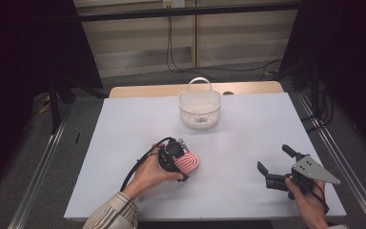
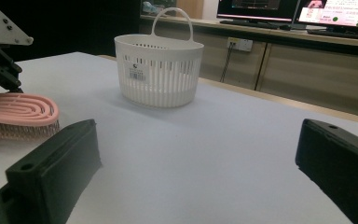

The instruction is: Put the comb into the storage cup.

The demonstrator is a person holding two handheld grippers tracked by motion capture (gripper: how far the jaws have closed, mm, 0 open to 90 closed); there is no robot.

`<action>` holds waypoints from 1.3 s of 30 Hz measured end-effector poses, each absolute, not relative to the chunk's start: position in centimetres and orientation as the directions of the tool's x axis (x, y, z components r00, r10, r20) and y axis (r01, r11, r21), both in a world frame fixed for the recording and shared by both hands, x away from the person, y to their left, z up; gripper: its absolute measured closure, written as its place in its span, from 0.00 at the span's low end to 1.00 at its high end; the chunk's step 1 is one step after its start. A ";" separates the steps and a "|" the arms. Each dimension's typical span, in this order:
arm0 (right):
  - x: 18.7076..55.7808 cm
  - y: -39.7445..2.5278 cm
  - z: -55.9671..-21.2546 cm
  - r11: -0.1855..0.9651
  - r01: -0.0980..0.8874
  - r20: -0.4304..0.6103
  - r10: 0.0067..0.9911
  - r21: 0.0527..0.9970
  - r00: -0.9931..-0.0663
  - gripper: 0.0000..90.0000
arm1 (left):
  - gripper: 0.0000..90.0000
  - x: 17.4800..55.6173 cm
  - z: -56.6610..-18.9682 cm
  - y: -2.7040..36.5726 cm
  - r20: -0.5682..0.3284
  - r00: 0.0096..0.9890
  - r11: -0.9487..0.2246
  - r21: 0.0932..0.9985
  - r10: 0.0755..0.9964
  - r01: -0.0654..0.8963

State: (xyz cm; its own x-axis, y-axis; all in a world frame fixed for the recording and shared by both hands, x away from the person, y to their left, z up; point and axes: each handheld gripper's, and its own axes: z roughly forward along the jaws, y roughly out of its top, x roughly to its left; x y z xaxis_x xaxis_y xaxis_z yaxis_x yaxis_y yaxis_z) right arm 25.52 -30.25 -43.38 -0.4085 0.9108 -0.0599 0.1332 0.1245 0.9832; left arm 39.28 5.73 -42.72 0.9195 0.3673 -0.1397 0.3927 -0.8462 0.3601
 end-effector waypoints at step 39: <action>25.5 -30.2 -43.4 0.125 0.135 -0.059 0.909 0.983 -0.412 0.00 | 0.21 38.5 -42.9 4.9 -0.075 0.932 -0.864 0.355 0.355 0.358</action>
State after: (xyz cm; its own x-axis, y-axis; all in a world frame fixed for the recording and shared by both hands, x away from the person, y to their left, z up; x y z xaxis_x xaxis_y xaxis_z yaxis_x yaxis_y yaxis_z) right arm 25.54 -30.25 -43.41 -0.4115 0.9095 -0.0589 0.1348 0.1247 0.9830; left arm 38.53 4.91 -42.86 0.9319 0.3549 -0.0752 0.3576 -0.8639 0.3546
